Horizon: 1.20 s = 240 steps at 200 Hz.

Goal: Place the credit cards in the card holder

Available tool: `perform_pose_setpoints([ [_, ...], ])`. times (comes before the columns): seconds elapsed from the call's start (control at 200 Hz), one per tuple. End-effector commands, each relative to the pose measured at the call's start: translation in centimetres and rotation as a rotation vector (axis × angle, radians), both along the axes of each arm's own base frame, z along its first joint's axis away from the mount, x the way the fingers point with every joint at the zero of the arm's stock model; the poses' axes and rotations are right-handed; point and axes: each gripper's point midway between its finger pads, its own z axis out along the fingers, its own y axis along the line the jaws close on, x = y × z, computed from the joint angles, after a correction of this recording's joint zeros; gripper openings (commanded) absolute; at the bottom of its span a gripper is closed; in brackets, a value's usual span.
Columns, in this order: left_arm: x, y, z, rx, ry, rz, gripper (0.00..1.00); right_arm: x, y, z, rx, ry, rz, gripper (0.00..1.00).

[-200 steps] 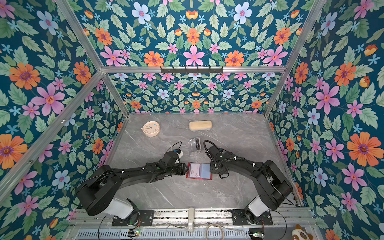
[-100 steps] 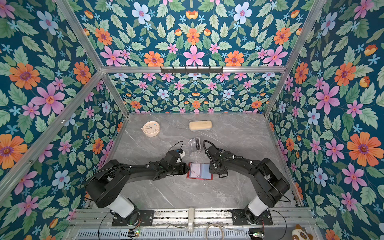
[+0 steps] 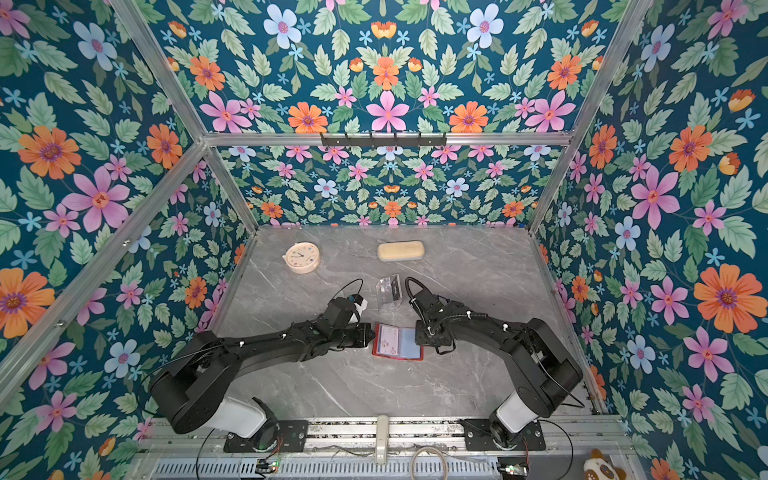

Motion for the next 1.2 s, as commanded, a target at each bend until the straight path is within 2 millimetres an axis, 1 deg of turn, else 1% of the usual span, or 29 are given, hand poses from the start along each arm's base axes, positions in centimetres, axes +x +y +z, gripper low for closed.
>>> perform_pose_setpoints([
  [0.0, 0.0, 1.1, 0.0, 0.054, -0.012, 0.014, 0.00, 0.4, 1.4, 0.7, 0.062, -0.011, 0.036, 0.09],
  [0.14, -0.1, 0.9, 0.6, 0.044, -0.013, 0.006, 0.00, 0.4, 1.3, 0.6, 0.061, -0.014, 0.026, 0.08],
  [0.355, 0.0, -0.4, 1.7, -0.006, -0.006, -0.018, 0.00, 0.3, 1.6, -0.3, 0.070, 0.001, 0.026, 0.05],
  [0.635, 0.3, -3.4, 3.3, -0.060, -0.019, -0.057, 0.00, 0.2, 1.8, -1.0, 0.083, 0.009, 0.022, 0.03],
  [0.805, 0.3, -5.4, 4.3, -0.104, -0.033, -0.085, 0.00, 0.2, 1.8, -1.0, 0.084, 0.010, 0.019, 0.03],
  [0.935, 0.0, -6.9, 4.2, -0.121, -0.025, -0.125, 0.00, 0.2, 1.7, -1.0, 0.081, 0.008, 0.017, 0.03],
  [1.115, -0.9, -9.4, 3.5, -0.155, 0.004, -0.199, 0.17, 0.1, 1.3, -0.8, 0.072, 0.000, 0.007, 0.03],
  [1.195, -1.0, -10.0, 2.7, -0.159, 0.022, -0.206, 0.21, 0.1, 1.1, -0.6, 0.066, -0.006, -0.001, 0.03],
])
